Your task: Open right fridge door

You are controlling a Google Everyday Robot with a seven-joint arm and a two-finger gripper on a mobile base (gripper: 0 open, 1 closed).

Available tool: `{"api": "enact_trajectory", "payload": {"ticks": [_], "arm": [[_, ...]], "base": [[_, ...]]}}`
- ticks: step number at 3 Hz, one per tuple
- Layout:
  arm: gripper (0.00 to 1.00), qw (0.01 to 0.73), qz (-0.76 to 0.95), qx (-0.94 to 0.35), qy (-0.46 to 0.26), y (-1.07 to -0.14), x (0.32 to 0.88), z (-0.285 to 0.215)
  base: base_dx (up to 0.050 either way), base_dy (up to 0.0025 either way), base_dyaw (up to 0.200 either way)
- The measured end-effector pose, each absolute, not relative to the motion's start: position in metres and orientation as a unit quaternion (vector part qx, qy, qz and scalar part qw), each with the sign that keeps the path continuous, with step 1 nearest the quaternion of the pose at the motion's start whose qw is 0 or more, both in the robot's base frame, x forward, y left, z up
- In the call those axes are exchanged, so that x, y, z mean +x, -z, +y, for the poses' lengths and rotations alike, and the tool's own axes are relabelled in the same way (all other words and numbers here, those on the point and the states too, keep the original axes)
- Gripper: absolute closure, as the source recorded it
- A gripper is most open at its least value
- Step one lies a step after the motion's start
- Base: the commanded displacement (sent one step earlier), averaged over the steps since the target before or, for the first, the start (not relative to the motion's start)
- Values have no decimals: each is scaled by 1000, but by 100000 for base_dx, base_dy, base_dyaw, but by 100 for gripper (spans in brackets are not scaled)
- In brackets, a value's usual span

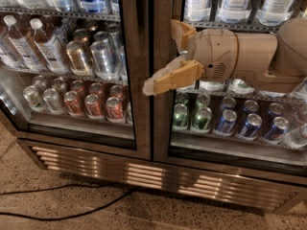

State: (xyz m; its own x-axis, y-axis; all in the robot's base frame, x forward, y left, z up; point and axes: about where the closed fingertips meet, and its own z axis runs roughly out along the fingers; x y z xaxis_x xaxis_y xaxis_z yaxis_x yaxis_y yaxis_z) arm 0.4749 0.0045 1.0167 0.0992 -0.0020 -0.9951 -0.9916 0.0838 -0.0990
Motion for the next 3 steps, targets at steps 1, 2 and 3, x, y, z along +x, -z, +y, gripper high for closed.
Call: {"api": "enact_trajectory", "payload": {"ticks": [1, 2, 3], "arm": [[0, 545, 495, -502, -454, -1017, 475, 4], [0, 545, 495, -502, -454, -1017, 475, 5], [19, 545, 494, -502, -454, -1017, 475, 5]], "base": [[-1, 1, 19991], [0, 0, 0], [0, 0, 0]]}}
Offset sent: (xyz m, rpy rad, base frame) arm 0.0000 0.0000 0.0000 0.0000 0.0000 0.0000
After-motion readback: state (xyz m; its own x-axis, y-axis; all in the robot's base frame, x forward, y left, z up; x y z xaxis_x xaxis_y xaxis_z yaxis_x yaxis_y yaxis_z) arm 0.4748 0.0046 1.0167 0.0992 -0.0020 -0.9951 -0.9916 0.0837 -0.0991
